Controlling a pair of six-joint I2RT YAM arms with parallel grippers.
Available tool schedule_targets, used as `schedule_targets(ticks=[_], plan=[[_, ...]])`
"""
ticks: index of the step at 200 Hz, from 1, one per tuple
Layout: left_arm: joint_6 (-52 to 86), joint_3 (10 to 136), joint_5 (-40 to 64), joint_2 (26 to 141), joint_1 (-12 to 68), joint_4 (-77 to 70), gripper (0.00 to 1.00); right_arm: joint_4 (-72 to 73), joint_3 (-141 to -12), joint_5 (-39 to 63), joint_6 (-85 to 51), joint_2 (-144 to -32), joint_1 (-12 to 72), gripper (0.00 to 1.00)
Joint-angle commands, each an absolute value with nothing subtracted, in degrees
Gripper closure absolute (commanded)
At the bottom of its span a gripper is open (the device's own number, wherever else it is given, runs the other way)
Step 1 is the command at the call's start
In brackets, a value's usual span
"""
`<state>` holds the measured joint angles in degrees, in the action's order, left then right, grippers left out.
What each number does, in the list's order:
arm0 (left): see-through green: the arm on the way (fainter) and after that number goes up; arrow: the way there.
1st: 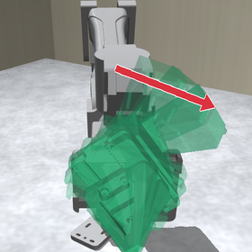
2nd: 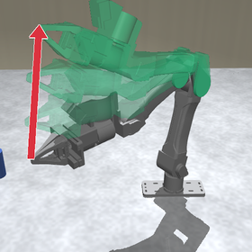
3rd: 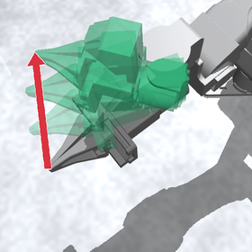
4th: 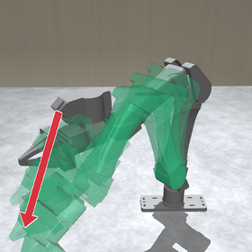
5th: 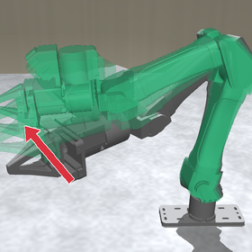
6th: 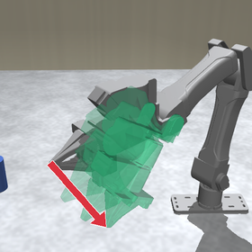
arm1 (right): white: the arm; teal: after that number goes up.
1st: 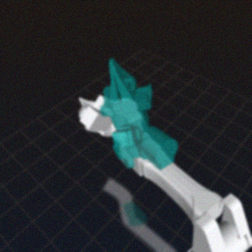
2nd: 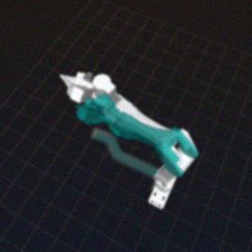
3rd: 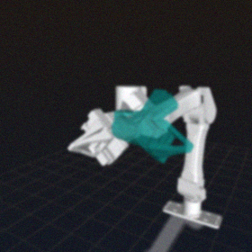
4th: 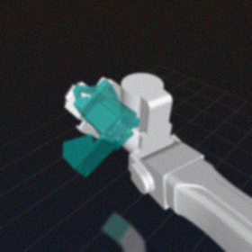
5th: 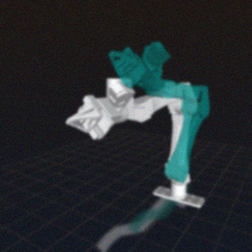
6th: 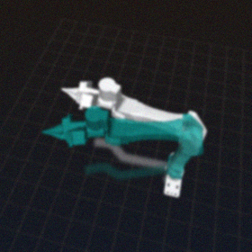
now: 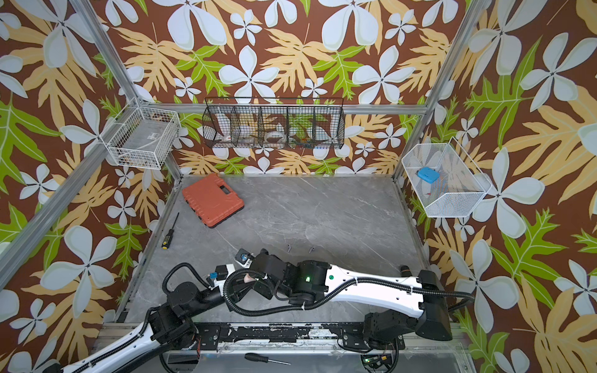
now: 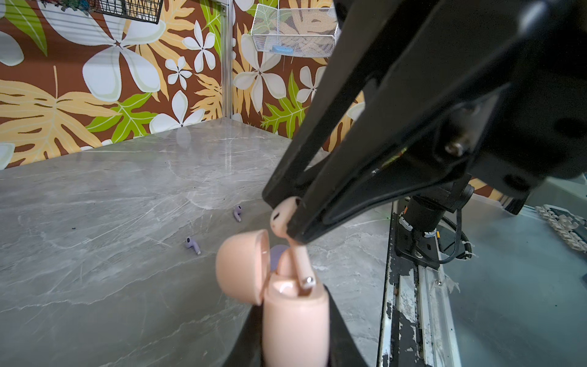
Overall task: Insert wireless bluetooth earbuds into charging case
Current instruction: Insert the wireless bluetooth earbud into the charging case.
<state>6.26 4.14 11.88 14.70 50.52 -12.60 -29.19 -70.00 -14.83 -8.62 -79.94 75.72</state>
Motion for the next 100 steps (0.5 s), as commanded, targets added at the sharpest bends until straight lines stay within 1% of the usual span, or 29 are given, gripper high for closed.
schedule_targets(ticks=[1,100], plan=[[6.6,4.7,11.8,14.7,50.5,-14.6,1.0,-30.1,-70.4,-15.9,-7.6,-80.1,76.3,0.92],[6.7,4.7,12.0,15.0,50.5,-14.5,1.0,-30.7,-70.8,-18.1,-5.4,-80.7,78.8,0.93]])
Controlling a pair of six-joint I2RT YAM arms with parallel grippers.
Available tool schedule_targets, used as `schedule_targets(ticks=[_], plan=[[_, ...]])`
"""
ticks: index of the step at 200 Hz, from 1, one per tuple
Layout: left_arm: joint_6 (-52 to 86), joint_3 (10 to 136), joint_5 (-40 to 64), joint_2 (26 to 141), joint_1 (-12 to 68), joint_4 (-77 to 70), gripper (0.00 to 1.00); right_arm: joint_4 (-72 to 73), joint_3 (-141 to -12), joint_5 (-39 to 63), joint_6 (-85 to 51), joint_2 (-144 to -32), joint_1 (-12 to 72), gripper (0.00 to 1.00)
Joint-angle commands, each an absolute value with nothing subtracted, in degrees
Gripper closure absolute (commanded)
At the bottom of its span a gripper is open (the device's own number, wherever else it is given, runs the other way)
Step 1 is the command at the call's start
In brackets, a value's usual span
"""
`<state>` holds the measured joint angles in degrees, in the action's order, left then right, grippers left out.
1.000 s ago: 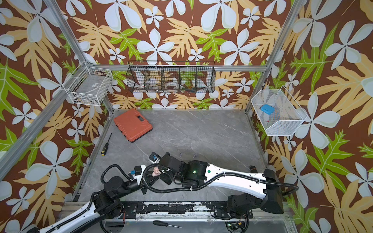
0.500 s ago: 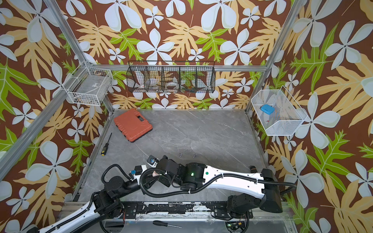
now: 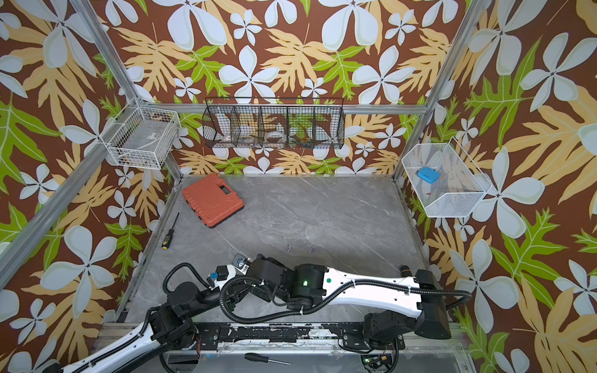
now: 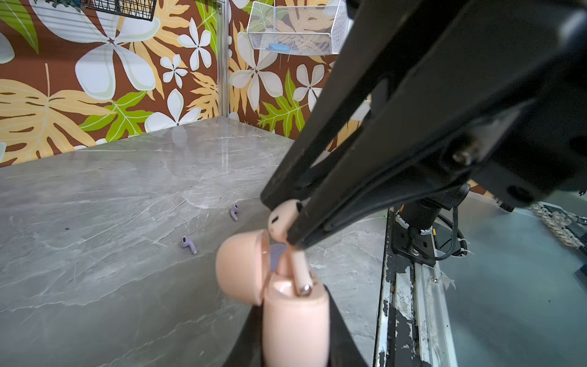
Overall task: Insert wireless bluetooth earbuds into charging case
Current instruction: Insert the wireless bluetooth earbud into the charging case.
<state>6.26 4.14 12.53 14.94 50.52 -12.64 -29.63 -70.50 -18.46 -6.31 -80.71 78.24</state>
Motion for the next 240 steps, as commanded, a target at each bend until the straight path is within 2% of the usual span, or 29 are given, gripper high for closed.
schedule_targets(ticks=[1,240], plan=[[6.7,4.7,12.0,15.0,50.5,-14.6,1.0,-30.7,-70.8,-18.1,-5.4,-80.7,78.8,0.93],[7.0,4.7,12.0,15.6,50.5,-14.7,1.0,-33.5,-72.5,-25.1,-0.9,-82.4,82.0,0.95]])
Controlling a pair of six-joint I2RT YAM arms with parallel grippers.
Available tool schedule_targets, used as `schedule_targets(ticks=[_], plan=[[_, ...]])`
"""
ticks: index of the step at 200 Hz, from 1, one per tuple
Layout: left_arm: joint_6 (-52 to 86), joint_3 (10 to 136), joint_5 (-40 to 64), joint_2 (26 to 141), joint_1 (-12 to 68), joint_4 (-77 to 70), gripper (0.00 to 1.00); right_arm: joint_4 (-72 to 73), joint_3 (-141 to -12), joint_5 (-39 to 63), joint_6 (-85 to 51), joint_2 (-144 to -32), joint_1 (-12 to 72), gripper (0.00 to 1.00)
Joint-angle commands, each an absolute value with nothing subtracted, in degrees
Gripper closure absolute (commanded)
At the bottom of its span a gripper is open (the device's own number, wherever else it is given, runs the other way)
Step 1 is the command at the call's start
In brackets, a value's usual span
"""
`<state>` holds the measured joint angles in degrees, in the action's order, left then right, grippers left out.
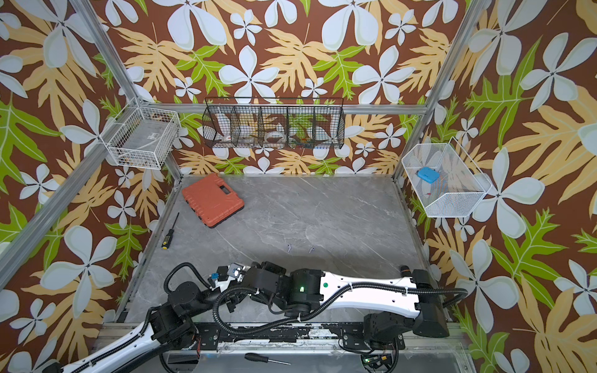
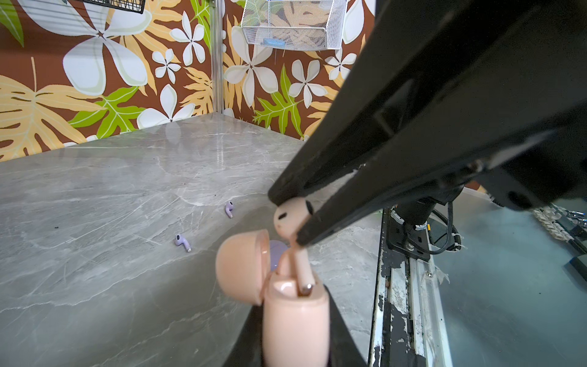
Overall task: Insert wireless bluetooth earbuds into charging case
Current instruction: Insert the wireless bluetooth earbud into the charging case.
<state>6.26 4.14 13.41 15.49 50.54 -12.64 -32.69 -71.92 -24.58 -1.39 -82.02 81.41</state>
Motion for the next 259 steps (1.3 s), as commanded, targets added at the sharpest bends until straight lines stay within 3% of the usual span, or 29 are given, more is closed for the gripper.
schedule_targets(ticks=[1,259], plan=[[7.0,4.7,12.0,15.6,50.5,-14.8,1.0,-33.5,-72.5,-25.1,-0.9,-82.4,82.0,0.95],[7.3,4.7,11.8,15.8,50.5,-14.9,1.0,-33.3,-73.4,-27.7,1.0,-84.0,85.1,0.97]])
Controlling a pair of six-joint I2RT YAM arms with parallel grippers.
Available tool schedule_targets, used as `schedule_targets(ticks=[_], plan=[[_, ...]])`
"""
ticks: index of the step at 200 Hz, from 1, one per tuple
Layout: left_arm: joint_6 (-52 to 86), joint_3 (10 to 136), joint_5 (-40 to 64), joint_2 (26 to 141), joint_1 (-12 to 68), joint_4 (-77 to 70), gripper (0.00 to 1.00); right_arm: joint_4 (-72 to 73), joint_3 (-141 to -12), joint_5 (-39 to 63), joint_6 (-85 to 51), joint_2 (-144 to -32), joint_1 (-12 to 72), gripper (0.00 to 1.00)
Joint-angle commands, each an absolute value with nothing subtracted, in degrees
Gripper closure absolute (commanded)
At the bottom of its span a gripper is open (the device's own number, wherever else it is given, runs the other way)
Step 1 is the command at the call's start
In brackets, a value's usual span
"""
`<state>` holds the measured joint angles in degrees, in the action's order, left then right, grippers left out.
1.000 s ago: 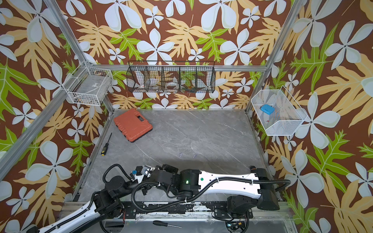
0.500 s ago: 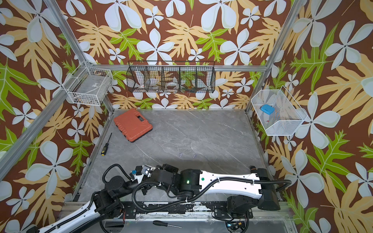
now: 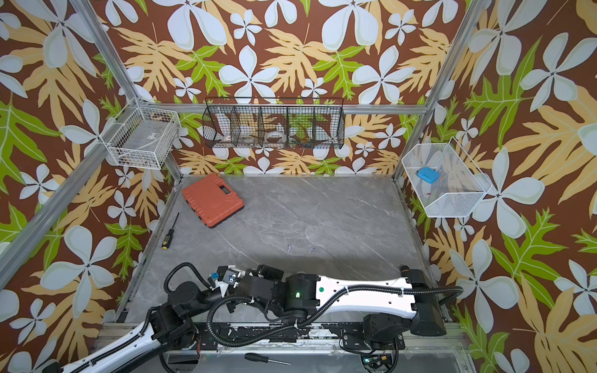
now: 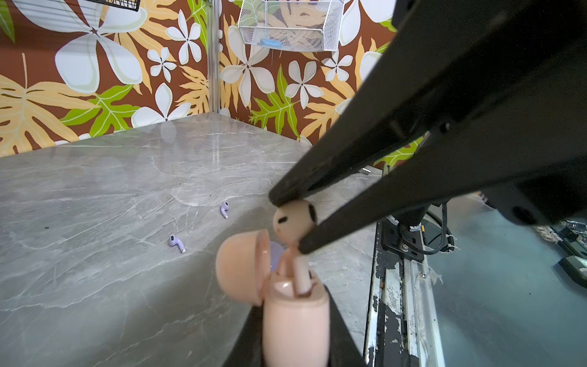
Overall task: Insert wireless bluetooth earbuds into charging case
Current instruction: Insert the wireless bluetooth earbud into the charging case.
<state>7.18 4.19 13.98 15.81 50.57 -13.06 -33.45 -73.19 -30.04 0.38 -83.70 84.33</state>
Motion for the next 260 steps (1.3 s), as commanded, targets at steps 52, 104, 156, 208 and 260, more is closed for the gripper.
schedule_targets(ticks=[52,104,156,208,260], plan=[[4.6,4.4,13.4,15.5,50.5,-15.2,1.0,-32.9,-73.5,-27.3,1.6,-82.9,85.5,0.97],[1.3,4.3,16.4,15.0,50.5,-16.4,1.0,-32.9,-74.0,-28.8,2.1,-81.9,86.8,0.97],[1.1,4.2,17.9,14.5,50.5,-18.4,1.0,-32.8,-74.7,-30.1,2.8,-82.1,87.5,0.98],[1.1,4.1,18.8,14.0,50.5,-18.7,1.0,-32.1,-74.4,-32.9,2.5,-82.4,87.5,0.95],[1.0,4.1,19.3,13.8,50.5,-18.4,1.0,-31.8,-74.3,-33.4,1.8,-81.9,87.6,0.81]])
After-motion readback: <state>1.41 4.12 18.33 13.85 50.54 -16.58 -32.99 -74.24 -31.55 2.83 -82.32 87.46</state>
